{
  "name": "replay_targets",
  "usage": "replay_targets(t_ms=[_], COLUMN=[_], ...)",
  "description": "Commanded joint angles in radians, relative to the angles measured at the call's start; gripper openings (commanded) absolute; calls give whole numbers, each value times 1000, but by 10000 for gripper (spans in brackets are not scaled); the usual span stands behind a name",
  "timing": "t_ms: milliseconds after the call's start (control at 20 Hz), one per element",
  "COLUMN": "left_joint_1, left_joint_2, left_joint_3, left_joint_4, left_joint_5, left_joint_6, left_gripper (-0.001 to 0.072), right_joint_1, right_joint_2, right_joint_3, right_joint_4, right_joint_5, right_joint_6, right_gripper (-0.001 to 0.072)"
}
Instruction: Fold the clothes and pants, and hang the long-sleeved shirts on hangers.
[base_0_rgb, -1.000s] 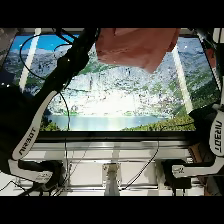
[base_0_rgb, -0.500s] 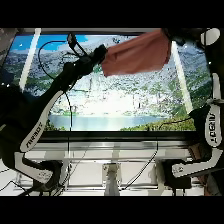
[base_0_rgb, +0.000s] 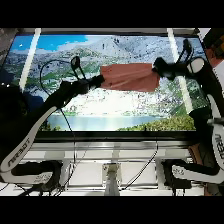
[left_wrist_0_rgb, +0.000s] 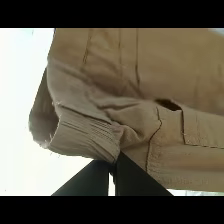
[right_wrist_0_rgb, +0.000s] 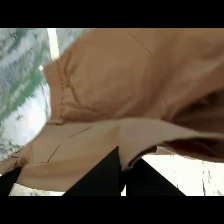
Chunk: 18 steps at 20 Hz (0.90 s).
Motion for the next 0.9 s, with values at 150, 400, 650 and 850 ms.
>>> replay_targets(t_ms=[150,400,650,850], left_joint_1=[-60,-114,-158,-208], left_joint_2=[176,280,344,376], left_joint_3=[-287,-434,-483,-501], left_joint_4=[1,2,2,2], left_joint_5=[-16,-53,-53,-53], left_joint_6=[20,-64,-71,-129], left_gripper=[11,12,12,11], right_joint_1=[54,107,116,151], right_joint_2=[228,413,562,663], right_joint_3=[-368,-596,-686,-687], right_joint_4=[5,-13,-51,-161], right_joint_5=[-44,-71,6,103], right_joint_6=[44,168,238,342], right_gripper=[5,5,5,5])
